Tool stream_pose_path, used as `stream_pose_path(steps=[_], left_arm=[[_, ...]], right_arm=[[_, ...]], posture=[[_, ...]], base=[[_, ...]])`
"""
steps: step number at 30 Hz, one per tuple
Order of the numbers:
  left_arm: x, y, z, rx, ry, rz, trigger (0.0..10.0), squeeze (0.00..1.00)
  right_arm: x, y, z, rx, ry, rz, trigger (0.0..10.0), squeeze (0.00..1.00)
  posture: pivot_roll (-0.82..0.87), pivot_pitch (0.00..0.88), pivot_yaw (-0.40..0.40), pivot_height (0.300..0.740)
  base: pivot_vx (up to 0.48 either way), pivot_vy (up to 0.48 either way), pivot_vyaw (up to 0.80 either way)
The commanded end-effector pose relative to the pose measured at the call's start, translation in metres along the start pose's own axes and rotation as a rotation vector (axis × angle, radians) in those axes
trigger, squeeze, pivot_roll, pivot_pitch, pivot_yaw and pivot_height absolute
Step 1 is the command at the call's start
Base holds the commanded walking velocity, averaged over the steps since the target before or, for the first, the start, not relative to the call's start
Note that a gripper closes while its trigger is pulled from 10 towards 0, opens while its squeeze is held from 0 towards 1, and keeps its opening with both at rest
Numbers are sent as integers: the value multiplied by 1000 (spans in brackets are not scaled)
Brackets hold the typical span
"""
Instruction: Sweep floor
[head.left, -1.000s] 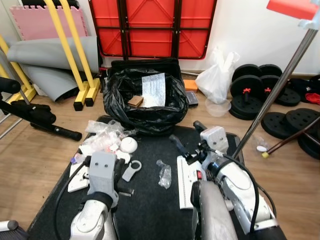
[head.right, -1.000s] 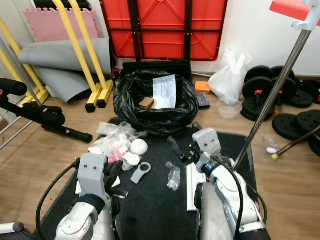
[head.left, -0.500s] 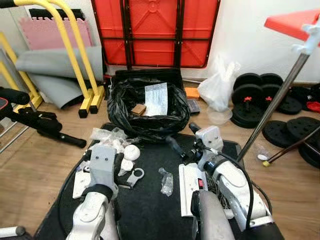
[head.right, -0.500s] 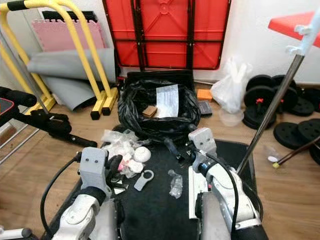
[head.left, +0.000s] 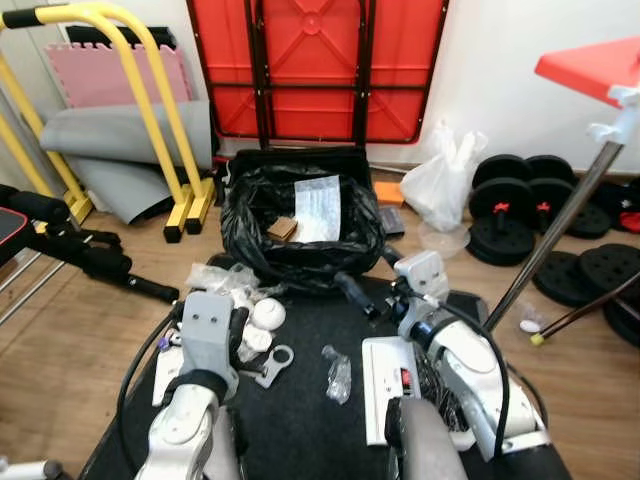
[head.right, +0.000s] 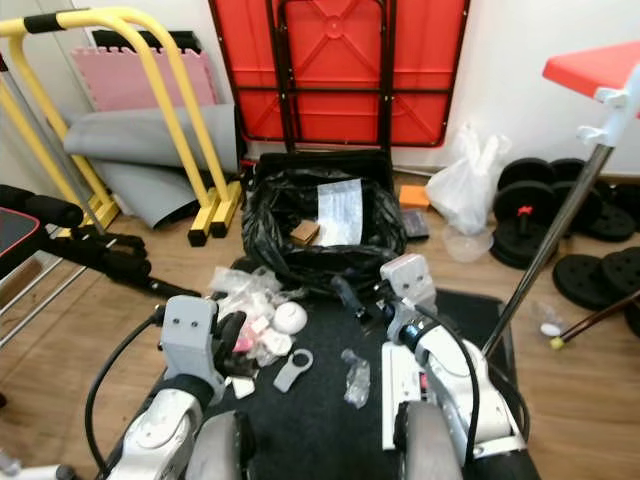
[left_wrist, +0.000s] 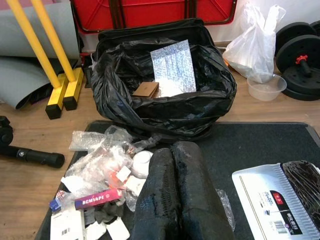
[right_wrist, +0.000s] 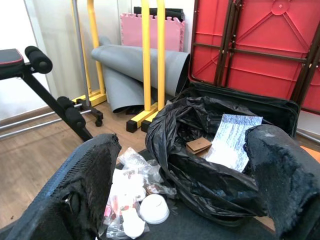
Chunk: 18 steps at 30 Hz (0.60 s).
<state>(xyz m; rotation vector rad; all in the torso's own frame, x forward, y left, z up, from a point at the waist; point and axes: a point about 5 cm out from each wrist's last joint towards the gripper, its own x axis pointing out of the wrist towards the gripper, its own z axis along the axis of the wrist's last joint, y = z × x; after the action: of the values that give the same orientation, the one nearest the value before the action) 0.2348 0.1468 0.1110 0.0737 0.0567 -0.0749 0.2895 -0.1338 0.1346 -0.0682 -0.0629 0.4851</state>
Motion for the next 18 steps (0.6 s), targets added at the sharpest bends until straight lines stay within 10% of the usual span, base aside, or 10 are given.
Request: stream_pose_path(steps=[1,18], left_arm=[[0,5,-2,8,5,69,10000,0],[1,8,-1,-40,1,67,10000,0]], right_arm=[[1,2,-1,23,7,12,10000,0],[1,2,-2,45,11,13,10000,0]], posture=[[-40,0,-15,530],[-40,0,-11,575]], base=[[0,0,0],[0,0,0]])
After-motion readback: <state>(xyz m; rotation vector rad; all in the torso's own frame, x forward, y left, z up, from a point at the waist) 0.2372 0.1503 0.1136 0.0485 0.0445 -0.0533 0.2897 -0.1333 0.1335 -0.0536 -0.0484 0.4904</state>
